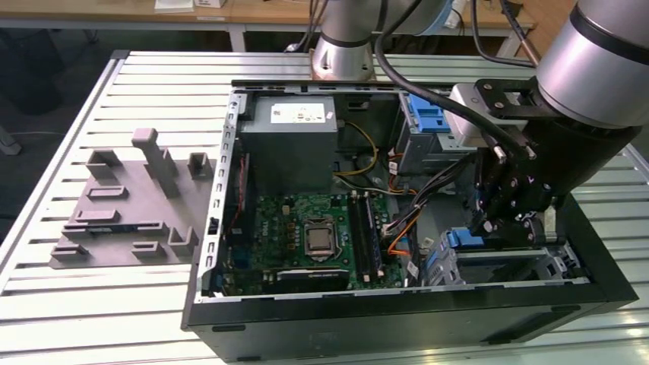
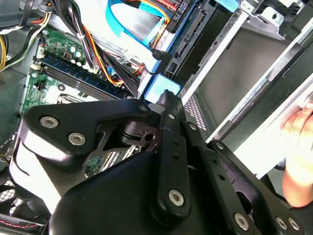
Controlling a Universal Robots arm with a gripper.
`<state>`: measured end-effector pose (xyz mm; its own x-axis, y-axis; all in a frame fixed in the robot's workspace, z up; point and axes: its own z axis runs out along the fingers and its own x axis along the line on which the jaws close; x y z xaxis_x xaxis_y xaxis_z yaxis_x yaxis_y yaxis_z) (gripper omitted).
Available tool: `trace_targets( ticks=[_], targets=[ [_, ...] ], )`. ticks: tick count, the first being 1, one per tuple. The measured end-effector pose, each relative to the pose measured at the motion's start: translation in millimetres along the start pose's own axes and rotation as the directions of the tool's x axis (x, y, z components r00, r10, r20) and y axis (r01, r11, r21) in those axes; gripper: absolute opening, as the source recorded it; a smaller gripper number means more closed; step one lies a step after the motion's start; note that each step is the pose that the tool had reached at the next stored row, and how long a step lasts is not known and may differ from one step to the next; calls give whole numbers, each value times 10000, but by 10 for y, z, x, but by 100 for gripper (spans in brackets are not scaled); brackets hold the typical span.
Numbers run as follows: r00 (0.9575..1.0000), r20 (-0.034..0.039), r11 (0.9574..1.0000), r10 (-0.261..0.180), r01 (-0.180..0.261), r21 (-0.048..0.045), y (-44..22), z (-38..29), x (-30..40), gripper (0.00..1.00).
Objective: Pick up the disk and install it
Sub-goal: 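Insert the first disk wire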
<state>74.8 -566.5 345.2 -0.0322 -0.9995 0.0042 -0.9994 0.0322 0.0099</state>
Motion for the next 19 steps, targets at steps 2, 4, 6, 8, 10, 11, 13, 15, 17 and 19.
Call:
trace_targets(
  ticks=[2, 4, 6, 8, 10, 11, 13, 15, 17, 19],
  targets=[
    [10000, -1, 10000, -1, 1, 0, 0, 0, 0, 11],
    [10000, -1, 10000, 0, 0, 0, 0, 0, 0, 11],
    [10000, -1, 10000, 0, 0, 0, 0, 0, 0, 11],
    [10000, -1, 10000, 0, 0, 0, -5, 0, -1, 11],
    [10000, -1, 10000, -1, 1, 0, -12, 0, -1, 11],
    [10000, -1, 10000, -1, 1, 0, -18, 0, -1, 11],
    [10000, -2, 10000, -1, 1, 0, -37, 0, -1, 11],
    [10000, 0, 10000, 0, 0, 0, -72, 0, -2, 11],
    [10000, -1, 10000, 0, 0, 0, -119, -1, -4, 11],
    [10000, -1, 10000, -1, 1, 0, -160, -1, -5, 11]
  ],
)
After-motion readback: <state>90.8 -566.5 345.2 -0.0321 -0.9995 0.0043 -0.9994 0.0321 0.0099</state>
